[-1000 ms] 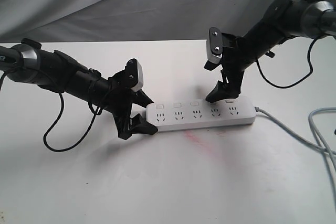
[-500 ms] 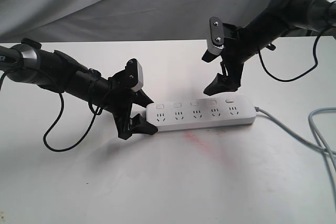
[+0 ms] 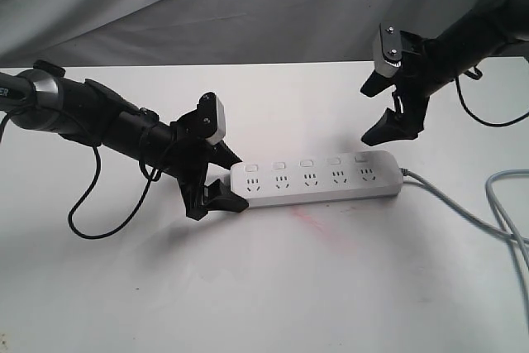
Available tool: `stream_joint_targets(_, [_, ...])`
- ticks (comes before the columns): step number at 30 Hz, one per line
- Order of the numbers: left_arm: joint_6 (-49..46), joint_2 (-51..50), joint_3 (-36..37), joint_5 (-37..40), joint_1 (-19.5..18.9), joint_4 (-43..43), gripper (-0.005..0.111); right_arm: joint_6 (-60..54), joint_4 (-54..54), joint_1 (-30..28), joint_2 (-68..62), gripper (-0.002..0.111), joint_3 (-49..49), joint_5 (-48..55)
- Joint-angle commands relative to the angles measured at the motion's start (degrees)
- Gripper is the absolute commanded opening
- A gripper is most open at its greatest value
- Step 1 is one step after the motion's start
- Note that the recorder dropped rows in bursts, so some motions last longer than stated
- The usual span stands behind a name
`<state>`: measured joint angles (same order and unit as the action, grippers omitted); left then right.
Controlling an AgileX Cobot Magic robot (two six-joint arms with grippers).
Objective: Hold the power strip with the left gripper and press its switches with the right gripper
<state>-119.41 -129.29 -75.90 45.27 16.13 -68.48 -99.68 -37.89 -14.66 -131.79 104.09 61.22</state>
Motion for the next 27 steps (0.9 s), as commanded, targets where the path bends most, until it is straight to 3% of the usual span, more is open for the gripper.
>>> stream_joint_targets(1, [-0.6,-0.32,-0.22,-3.04,0.04,1.33,0.0,-0.52,-1.29,-0.6,0.32,0.098,-0.3,1.89])
stream_joint_targets(17, [-0.6,-0.32,-0.22,-3.04,0.04,1.33,0.0,-2.07,-1.68,0.6,-3.77,0.098,-0.3,-0.8])
stream_joint_targets(27, [-0.6,-0.32,-0.22,-3.04,0.04,1.33,0.0,-0.59,3.74,0.73,-5.58,0.098,-0.3,-4.29])
